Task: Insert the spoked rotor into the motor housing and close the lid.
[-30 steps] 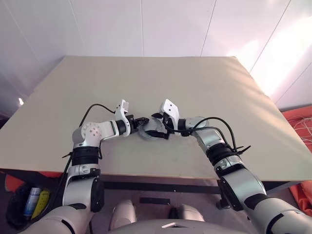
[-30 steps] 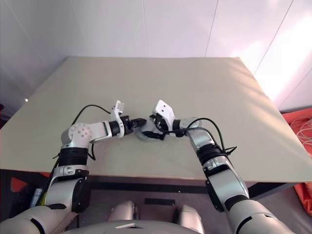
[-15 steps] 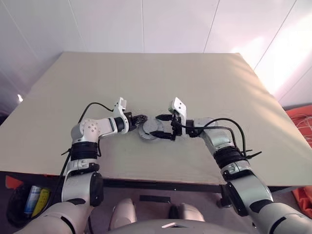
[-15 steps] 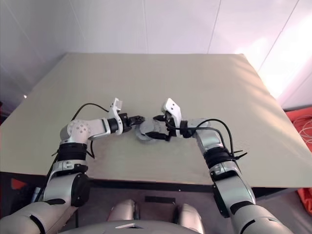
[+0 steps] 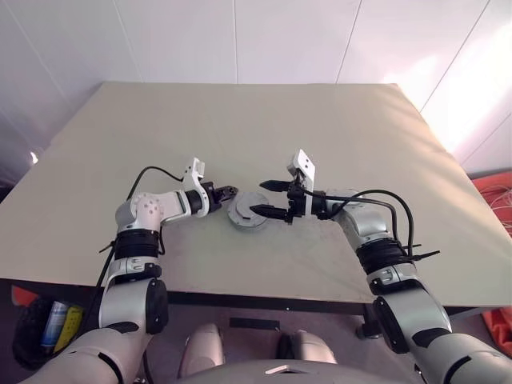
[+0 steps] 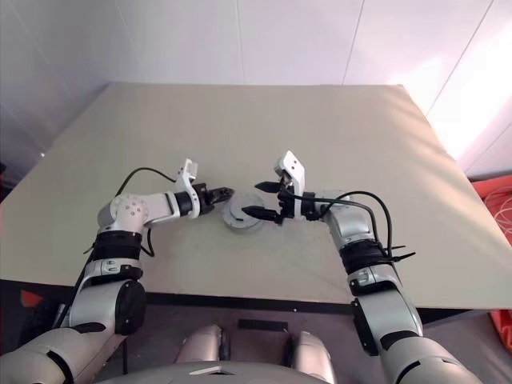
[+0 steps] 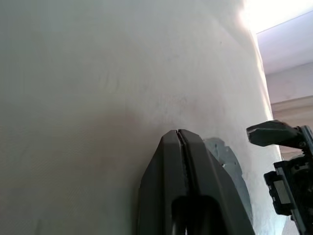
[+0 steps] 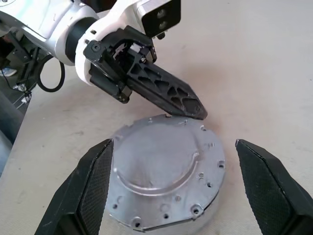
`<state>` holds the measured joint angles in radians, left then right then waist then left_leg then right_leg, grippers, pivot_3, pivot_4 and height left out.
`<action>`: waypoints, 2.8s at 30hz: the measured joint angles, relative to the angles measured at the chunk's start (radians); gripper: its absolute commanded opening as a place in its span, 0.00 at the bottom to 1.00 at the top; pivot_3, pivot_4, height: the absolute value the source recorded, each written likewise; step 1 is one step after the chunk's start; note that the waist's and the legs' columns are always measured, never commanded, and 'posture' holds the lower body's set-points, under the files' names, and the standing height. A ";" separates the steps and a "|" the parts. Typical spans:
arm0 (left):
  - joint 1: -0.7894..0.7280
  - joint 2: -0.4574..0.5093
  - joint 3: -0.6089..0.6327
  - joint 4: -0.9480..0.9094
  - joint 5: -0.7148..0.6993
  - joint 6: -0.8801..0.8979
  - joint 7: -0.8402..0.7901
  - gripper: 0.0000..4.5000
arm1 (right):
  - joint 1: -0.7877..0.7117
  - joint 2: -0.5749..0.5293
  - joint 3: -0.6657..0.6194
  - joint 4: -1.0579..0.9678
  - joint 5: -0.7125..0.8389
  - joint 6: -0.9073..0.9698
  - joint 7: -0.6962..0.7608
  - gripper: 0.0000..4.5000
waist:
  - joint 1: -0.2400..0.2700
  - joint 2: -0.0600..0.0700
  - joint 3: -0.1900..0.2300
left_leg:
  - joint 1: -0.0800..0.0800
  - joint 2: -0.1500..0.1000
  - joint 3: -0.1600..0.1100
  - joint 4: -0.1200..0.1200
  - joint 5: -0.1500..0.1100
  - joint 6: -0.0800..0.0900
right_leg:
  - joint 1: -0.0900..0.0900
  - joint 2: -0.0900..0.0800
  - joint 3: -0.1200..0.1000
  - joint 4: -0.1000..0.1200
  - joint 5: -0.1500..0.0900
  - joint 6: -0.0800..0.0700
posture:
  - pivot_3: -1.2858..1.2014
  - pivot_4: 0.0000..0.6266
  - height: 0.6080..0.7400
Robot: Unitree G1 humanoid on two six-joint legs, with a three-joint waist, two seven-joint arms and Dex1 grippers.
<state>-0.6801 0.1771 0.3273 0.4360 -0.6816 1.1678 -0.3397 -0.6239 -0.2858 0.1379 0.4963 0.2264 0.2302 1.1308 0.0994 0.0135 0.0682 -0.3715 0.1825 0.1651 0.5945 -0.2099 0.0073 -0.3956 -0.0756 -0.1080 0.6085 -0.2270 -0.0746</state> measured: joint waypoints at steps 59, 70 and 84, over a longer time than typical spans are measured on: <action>0.072 0.019 -0.085 -0.122 -0.117 0.211 -0.131 0.00 | -0.014 -0.054 -0.024 0.052 -0.019 -0.055 -0.067 0.99 | 0.002 0.000 0.000 | 0.005 -0.001 -0.003 0.005 0.001 -0.002 | 0.007 0.000 0.000 0.005 0.001 0.001 | 0.52 0.00 1.00; 0.072 0.008 -0.085 -0.122 -0.105 0.200 -0.132 0.00 | -0.076 -0.069 -0.116 0.081 0.011 0.122 -0.171 0.99 | 0.003 0.000 0.000 | 0.007 -0.001 -0.004 0.005 0.001 -0.002 | 0.008 0.000 0.000 0.005 0.001 0.001 | 0.52 0.00 1.00; 0.067 0.001 -0.078 -0.094 -0.091 0.159 -0.131 0.00 | -0.005 -0.231 -0.095 -0.120 0.172 0.770 -0.042 0.99 | 0.021 0.001 -0.001 | 0.010 -0.001 -0.005 0.005 0.001 -0.007 | 0.013 0.001 0.000 0.004 0.002 0.003 | 0.52 0.00 1.00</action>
<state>-0.6128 0.1779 0.2493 0.3419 -0.7726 1.3263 -0.4709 -0.6288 -0.5172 0.0433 0.3761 0.3989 1.0001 1.0890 0.1206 0.0146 0.0675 -0.3618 0.1814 0.1599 0.5995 -0.2084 0.0001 -0.3831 -0.0750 -0.1083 0.6123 -0.2254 -0.0712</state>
